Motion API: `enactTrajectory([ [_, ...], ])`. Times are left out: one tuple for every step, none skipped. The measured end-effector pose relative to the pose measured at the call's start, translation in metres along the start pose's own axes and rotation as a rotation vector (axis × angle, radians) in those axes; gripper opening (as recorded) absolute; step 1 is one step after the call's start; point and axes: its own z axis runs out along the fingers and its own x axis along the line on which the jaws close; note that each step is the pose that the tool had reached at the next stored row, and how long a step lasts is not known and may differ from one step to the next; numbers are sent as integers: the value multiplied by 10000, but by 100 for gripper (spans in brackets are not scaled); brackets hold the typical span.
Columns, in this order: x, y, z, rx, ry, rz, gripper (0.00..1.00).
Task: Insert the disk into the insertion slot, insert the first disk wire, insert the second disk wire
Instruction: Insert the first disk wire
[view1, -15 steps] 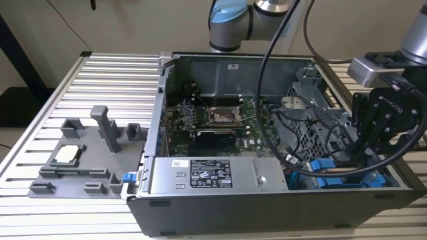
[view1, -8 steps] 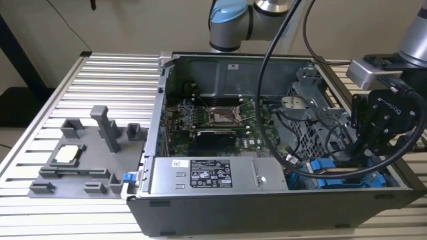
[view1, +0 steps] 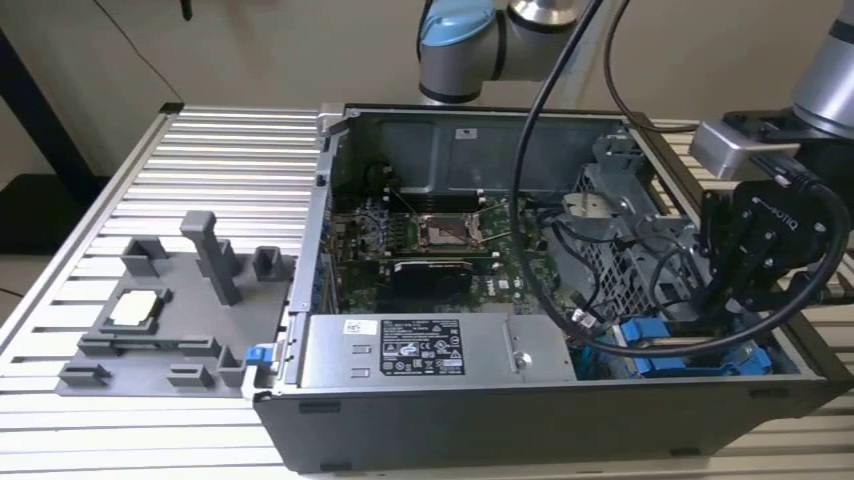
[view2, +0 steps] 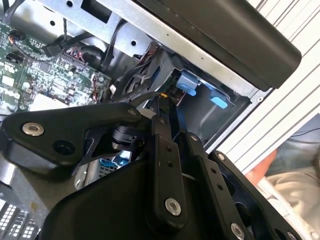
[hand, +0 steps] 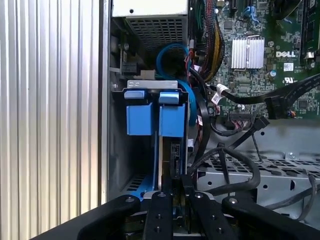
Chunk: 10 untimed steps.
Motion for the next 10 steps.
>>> enactTrajectory([
  [-1, 0, 8, 0, 13, 0, 19],
  [-2, 0, 17, -1, 23, 0, 19],
  [-3, -1, 27, -2, 32, 0, 19],
  [-6, -2, 43, 1, 23, -1, 19],
  [-7, -2, 58, -1, 26, -1, 19],
  [-9, -2, 70, 0, 39, -1, 19],
  [-10, -2, 84, 0, 50, 0, 19],
  [-12, -2, 95, 0, 51, 1, 19],
  [-13, -2, 101, -1, 45, 1, 19],
  [-11, -2, 103, -1, 42, 1, 19],
])
